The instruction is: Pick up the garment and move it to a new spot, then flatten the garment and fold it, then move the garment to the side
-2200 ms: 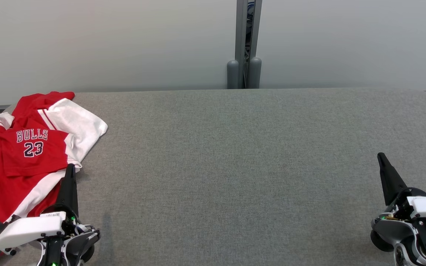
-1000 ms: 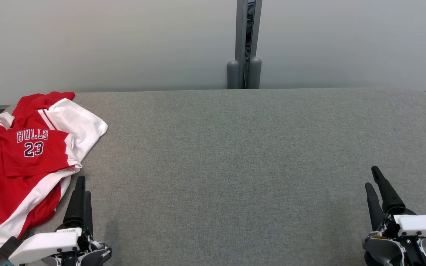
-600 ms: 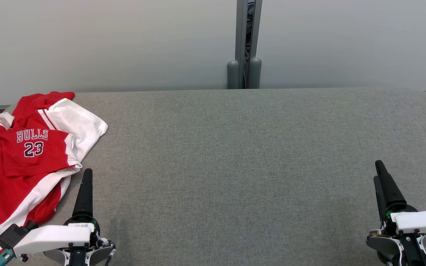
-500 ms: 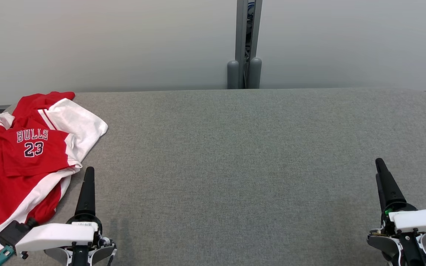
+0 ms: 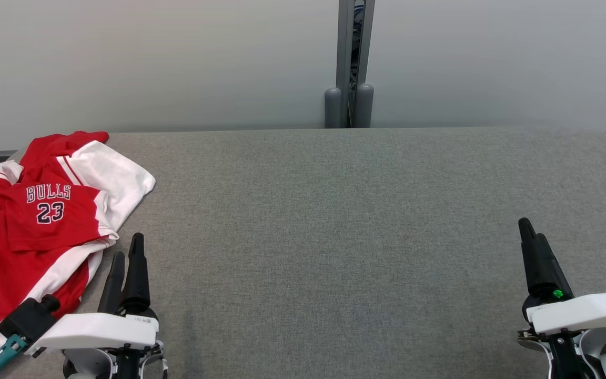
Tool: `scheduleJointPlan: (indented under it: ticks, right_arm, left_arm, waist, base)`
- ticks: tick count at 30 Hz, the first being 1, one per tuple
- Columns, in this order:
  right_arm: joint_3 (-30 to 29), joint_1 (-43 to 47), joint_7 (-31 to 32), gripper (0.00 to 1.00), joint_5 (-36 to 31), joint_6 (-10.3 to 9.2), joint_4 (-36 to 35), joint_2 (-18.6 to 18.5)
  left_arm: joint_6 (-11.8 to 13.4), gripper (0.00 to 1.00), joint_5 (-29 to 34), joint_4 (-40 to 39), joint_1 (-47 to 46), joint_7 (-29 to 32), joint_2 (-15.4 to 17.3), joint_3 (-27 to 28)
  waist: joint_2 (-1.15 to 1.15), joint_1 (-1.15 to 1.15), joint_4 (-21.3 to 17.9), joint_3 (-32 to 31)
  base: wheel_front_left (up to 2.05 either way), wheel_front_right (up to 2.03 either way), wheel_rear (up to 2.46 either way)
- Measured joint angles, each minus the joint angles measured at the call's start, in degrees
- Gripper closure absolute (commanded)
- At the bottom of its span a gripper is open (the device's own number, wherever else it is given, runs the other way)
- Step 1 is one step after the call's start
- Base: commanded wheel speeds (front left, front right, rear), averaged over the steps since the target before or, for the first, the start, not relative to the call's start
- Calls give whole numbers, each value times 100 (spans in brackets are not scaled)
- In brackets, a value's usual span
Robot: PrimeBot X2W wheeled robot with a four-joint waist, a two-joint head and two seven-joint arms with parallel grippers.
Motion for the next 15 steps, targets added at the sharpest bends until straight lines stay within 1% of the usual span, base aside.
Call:
scheduleJointPlan:
  ticks: [7,15]
  right_arm:
    - [154,101,-154,0,-773,0,-108,-10]
    - [276,133,-314,0,-1571,0,-148,-21]
  left_arm:
    - [101,0,826,10,58,-109,68,-65]
    - [204,0,1599,38,117,-241,140,-176]
  waist:
    - [0,0,4,-19]
    - [0,0,4,-40]
  base:
    - [0,0,0]
    - [0,0,0]
